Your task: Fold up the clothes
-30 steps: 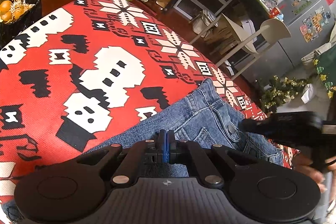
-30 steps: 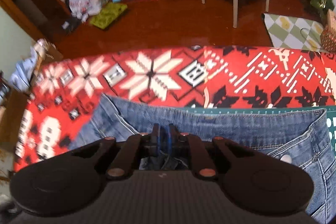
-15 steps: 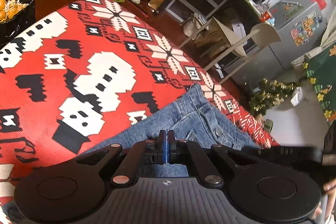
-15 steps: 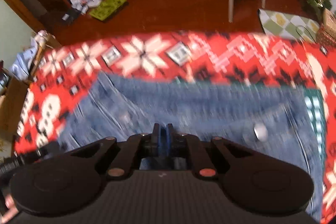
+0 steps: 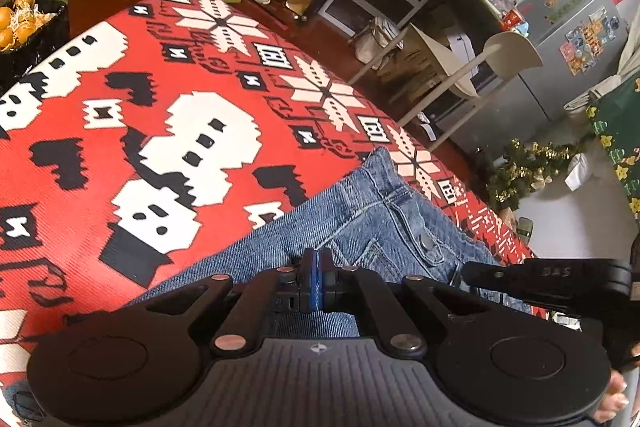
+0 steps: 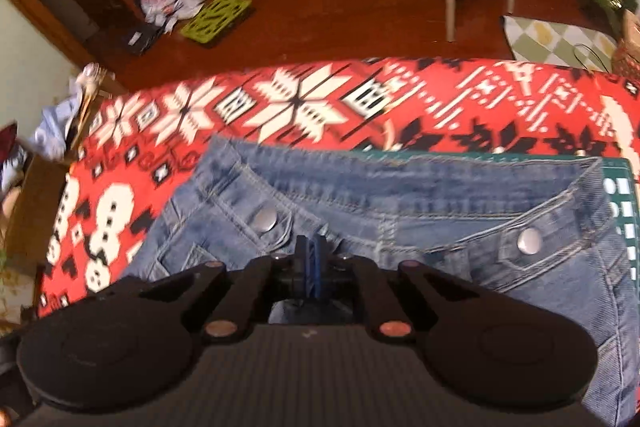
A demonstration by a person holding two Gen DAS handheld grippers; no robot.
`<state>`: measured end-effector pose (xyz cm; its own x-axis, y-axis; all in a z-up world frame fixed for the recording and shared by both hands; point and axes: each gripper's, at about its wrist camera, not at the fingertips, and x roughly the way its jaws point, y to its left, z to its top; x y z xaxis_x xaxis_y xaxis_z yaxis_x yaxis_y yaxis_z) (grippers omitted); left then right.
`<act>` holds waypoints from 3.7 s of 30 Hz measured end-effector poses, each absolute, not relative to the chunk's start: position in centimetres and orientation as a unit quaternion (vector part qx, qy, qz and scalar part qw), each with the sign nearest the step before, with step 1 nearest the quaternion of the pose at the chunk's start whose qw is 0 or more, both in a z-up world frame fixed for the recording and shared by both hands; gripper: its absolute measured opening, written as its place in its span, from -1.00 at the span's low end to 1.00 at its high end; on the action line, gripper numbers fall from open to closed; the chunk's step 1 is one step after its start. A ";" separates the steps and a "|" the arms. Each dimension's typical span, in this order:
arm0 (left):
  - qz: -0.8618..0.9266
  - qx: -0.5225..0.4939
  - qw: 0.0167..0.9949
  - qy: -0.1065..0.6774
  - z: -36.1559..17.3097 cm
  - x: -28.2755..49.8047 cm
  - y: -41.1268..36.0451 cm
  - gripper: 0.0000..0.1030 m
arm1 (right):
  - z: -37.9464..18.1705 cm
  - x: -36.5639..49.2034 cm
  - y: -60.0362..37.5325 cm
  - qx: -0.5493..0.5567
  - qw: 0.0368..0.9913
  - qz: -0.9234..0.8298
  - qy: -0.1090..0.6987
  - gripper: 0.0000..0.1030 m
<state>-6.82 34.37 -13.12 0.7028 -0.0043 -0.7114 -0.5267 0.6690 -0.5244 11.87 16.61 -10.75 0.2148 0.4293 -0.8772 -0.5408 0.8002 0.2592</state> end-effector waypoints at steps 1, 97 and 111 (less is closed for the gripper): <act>0.157 -0.372 0.844 0.354 -13.1 -6.8 34.3 -0.99 | -11.2 11.9 16.8 -0.057 0.780 0.309 0.540 -0.98; 0.128 -0.322 0.860 0.374 -11.4 -7.7 29.9 -0.99 | -7.4 8.9 -11.4 -0.155 0.784 0.156 0.581 -0.92; 0.122 -0.255 0.867 0.410 -9.7 -11.3 24.7 -0.90 | -1.3 1.1 -14.1 -0.093 0.825 0.198 0.521 -0.22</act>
<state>-11.28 24.72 -9.74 0.6345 0.0021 -0.7729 -0.4209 0.8397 -0.3432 1.13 -14.06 -1.35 0.3777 0.2301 -0.8969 -0.4235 0.9043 0.0536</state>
